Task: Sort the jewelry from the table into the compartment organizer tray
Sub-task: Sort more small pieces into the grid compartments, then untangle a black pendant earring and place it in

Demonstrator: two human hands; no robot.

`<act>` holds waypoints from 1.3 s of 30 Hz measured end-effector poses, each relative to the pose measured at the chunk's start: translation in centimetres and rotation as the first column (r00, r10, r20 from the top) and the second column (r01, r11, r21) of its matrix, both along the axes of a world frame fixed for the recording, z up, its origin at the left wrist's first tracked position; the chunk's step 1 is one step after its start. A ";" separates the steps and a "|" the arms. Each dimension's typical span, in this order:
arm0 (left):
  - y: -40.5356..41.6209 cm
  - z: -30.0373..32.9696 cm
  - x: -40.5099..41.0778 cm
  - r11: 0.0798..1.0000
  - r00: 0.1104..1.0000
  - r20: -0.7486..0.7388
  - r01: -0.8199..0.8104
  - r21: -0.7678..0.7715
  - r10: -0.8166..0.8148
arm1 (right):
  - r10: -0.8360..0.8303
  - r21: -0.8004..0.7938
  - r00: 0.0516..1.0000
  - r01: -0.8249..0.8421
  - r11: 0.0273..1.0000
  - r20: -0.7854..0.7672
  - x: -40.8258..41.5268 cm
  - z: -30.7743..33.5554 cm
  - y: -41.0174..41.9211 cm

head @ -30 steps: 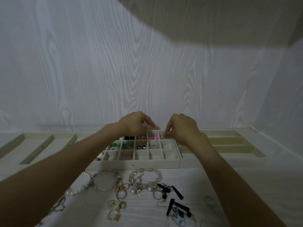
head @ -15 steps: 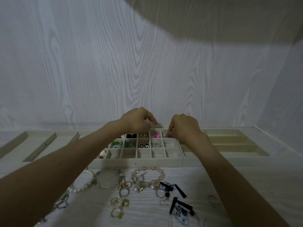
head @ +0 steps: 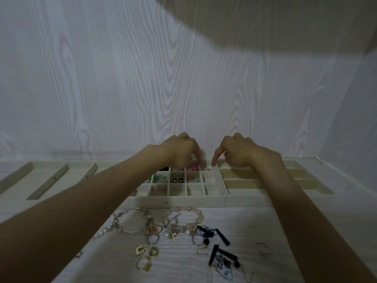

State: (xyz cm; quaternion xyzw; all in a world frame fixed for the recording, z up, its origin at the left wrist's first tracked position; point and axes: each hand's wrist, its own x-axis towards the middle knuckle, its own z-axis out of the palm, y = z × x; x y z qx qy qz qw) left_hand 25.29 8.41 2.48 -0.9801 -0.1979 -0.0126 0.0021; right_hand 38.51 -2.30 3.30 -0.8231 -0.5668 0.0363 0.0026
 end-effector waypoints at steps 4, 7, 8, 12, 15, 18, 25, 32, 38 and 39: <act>-0.2 -0.6 0.5 0.990 0.995 -0.093 0.043 0.133 -0.031 | -0.044 -0.007 0.999 0.044 0.999 -0.028 -0.1 -0.7 0.4; -0.4 -0.6 0.8 0.978 0.990 -0.133 0.075 0.193 -0.050 | -0.079 -0.047 0.997 0.078 0.996 -0.014 -0.4 -1.1 0.6; -0.5 -0.6 1.0 0.973 0.988 -0.145 0.085 0.216 -0.054 | -0.086 -0.063 0.996 0.086 0.994 -0.008 -0.5 -1.2 0.5; -0.9 -0.5 1.4 0.958 0.978 -0.203 0.092 0.273 -0.036 | -0.089 -0.096 0.996 0.087 0.992 -0.009 -1.1 -0.8 0.1; -1.1 -0.5 1.6 0.957 0.974 -0.227 0.088 0.275 -0.025 | -0.094 -0.093 0.995 0.093 0.991 -0.015 -1.2 -0.8 0.0; -1.1 -0.6 1.7 0.960 0.972 -0.236 0.081 0.269 -0.016 | -0.089 -0.085 0.996 0.088 0.992 -0.007 -1.2 -0.9 0.0; -1.2 -0.5 1.7 0.958 0.968 -0.249 0.086 0.274 -0.016 | -0.073 -0.088 0.997 0.073 0.993 -0.001 -0.8 -1.2 0.5; -1.5 0.9 0.9 0.985 0.999 -0.028 0.037 0.171 -0.033 | 0.006 0.032 0.999 -0.005 0.999 -0.033 0.2 1.3 -0.5; -2.9 3.5 -3.0 0.996 0.961 0.275 -0.048 0.079 0.025 | 0.058 0.183 0.994 -0.042 0.982 -0.087 0.4 5.5 -4.4; -3.0 3.6 -3.7 0.997 0.949 0.313 -0.056 0.060 0.035 | 0.065 0.217 0.992 -0.041 0.975 -0.106 0.2 5.7 -4.8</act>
